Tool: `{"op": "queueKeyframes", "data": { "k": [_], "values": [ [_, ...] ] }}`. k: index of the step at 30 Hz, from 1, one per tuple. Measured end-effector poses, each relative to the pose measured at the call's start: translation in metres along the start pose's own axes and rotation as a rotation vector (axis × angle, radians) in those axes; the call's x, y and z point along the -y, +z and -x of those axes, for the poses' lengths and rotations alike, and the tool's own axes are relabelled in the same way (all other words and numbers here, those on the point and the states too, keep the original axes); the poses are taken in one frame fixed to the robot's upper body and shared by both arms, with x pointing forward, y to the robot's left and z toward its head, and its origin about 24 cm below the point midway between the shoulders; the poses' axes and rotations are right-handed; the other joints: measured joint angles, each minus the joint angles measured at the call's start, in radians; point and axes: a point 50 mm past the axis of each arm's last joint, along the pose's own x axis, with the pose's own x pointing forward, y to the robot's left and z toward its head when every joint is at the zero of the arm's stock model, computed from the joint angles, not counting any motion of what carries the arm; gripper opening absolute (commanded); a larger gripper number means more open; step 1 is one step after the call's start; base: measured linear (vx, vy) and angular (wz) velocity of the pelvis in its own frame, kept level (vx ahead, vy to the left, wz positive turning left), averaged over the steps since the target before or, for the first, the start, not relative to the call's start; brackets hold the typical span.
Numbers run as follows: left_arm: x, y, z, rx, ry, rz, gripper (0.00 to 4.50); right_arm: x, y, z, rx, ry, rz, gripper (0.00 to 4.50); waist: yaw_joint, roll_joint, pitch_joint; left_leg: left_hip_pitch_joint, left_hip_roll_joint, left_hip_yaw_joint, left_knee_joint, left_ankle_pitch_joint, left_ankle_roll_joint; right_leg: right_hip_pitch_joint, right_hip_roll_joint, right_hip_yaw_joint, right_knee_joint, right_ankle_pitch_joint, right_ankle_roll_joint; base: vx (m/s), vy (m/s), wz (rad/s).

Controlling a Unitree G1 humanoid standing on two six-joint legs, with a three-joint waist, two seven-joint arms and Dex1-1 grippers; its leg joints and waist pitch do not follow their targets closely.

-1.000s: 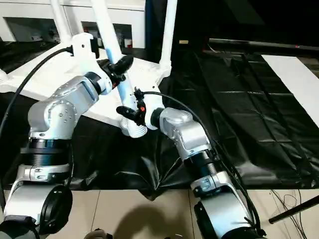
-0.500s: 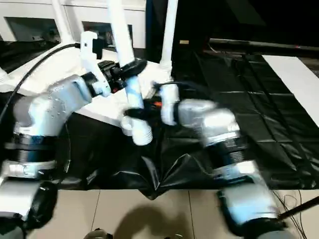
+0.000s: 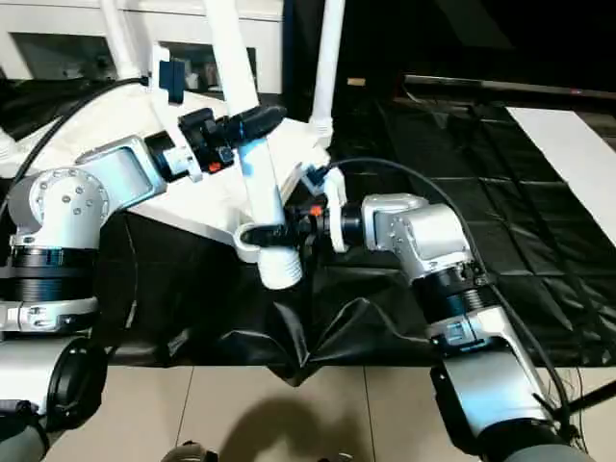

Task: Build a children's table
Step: Pick table leg

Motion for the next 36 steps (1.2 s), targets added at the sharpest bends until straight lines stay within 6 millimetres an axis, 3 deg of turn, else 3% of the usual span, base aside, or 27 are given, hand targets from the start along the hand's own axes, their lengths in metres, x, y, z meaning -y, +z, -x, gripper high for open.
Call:
{"op": "queueKeyframes", "data": {
  "k": [15,22,30,31,35,36],
  "values": [
    [0.0020,-0.0024,0.0000,-0.033,-0.033,0.003,1.79,-0.0024,0.0009,-0.0028,0.006,0.019,0.000,2.94,0.001,0.000,0.000,0.000,0.000,0.000,0.000,0.000,0.000,0.000,0.000,0.000,0.000,0.000,0.000,0.000,0.000,0.00],
    [0.0017,-0.0019,0.0008,-0.038,-0.034,-0.003,1.79,-0.0037,0.0011,-0.0046,0.010,0.036,-0.003,2.26,0.001,0.000,0.000,0.000,0.000,0.000,0.000,0.000,0.000,0.000,0.000,0.000,0.000,0.000,0.000,0.000,0.000,0.00],
    [0.0015,-0.0008,0.0008,-0.035,-0.035,-0.030,1.79,-0.0044,0.0015,-0.0059,0.016,0.041,-0.004,1.90,0.002,0.000,0.000,0.000,0.000,0.000,0.000,0.000,0.000,0.000,0.000,0.000,0.000,0.000,0.000,0.000,0.000,0.00],
    [0.0018,-0.0010,0.0002,-0.037,-0.037,-0.039,2.35,-0.0044,0.0015,-0.0060,0.016,0.040,-0.003,1.88,0.002,0.000,0.000,0.000,0.000,0.000,0.000,0.000,0.000,0.000,0.000,0.000,0.000,0.000,0.000,0.000,0.000,0.00],
    [-0.0003,0.0000,0.0017,-0.026,-0.019,-0.028,2.58,-0.0037,0.0018,-0.0076,0.032,0.020,-0.010,1.86,0.000,0.000,0.000,0.000,0.000,0.000,0.000,0.000,0.000,0.000,0.000,0.000,0.000,0.000,0.000,0.000,0.000,0.00],
    [-0.0014,0.0004,0.0018,-0.018,-0.009,-0.028,2.83,-0.0025,0.0018,-0.0063,0.045,0.008,-0.016,1.86,0.001,0.000,0.000,0.000,0.000,0.000,0.000,0.000,0.000,0.000,0.000,0.000,0.000,0.000,0.000,0.000,0.000,0.00]
  ]
}}
